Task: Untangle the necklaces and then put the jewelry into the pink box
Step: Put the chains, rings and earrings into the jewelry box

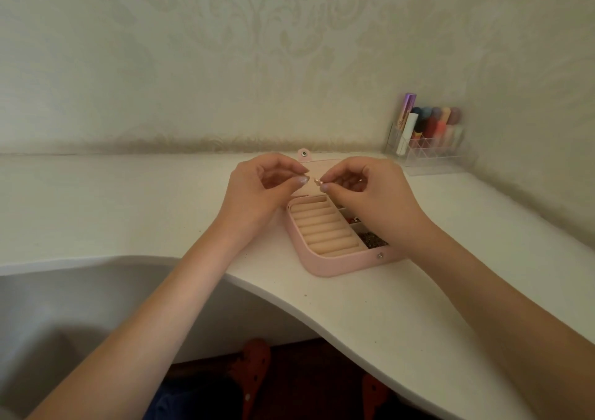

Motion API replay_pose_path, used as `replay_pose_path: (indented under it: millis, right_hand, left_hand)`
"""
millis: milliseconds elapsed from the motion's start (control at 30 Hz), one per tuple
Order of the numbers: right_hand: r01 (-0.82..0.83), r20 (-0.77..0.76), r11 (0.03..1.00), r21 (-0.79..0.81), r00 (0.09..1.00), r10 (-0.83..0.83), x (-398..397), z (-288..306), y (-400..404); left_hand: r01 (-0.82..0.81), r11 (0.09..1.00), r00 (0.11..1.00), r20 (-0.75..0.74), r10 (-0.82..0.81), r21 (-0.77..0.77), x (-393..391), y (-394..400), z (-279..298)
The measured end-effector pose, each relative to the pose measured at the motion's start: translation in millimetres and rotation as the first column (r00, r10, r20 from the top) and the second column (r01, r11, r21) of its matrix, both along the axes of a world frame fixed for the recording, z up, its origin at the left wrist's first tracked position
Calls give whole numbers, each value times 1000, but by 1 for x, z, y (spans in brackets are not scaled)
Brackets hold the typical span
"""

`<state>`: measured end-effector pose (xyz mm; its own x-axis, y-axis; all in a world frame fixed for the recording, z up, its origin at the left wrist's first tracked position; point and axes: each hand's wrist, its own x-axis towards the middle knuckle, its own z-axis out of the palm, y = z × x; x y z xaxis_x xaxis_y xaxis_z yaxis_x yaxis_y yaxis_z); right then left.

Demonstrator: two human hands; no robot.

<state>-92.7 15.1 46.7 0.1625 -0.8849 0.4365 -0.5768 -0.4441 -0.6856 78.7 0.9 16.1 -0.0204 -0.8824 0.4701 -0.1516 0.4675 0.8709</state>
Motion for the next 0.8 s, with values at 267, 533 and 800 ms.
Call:
replay_pose_path:
  millis: [267,533,800]
  right_hand:
    - [-124,487,888,444,865,-123,4,5,3]
    - [-176,502,886,429,862,-71,3,5,6]
    - [-110,441,920,376,895,-73,4,6,7]
  left_hand:
    - [-4,996,989,149,17,-89,-1,-2,-3]
    - [19,999,1000,26,-18,-31,1,-5,-3]
    - [15,1000,996,84,-14,-17,1,-5,-5]
